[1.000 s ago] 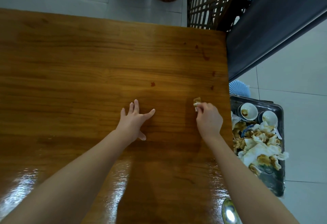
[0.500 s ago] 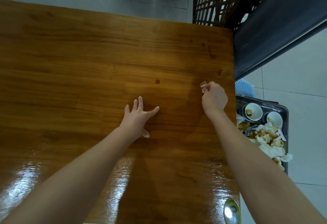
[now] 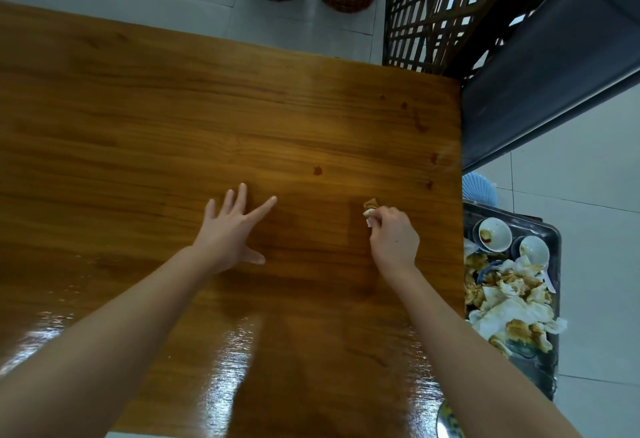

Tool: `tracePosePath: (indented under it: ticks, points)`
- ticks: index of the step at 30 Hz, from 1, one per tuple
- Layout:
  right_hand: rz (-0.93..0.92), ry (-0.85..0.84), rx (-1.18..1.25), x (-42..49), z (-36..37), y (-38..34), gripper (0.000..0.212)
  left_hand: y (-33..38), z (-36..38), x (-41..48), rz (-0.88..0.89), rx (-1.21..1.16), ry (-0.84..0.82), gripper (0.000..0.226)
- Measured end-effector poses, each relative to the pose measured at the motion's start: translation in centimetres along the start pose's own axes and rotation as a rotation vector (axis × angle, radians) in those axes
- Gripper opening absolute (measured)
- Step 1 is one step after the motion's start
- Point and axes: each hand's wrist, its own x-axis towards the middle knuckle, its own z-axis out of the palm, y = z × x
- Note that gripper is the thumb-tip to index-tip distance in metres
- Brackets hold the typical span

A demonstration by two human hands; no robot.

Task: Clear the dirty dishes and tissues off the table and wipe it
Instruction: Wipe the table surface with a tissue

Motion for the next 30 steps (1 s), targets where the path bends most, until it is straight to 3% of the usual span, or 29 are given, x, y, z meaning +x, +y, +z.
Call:
tracePosePath:
  ticks: [4,7,12,19,30]
  points:
    - [-0.038,-0.013,0.021,0.1,0.6,-1.8,0.017,-3.4,-1.4,1.6,-0.073,0.045,-0.04,0.122]
    - [-0.072,-0.028,0.036,0.6,1.4,-3.6,0.018,-3.1,-2.5,3.8,-0.054,0.042,-0.023,0.124]
    - [-0.117,-0.038,0.08,2.9,2.2,-6.5,0.02,-2.4,-3.1,5.8,-0.051,0.036,-0.133,0.123]
    - [-0.132,-0.024,0.115,8.1,2.9,-10.1,0.019,-2.3,-2.4,5.9,-0.083,-0.006,-0.117,0.123]
    - [-0.222,-0.002,0.041,2.2,2.2,-6.2,0.01,-2.2,-2.6,5.8,-0.075,-0.006,-0.111,0.123]
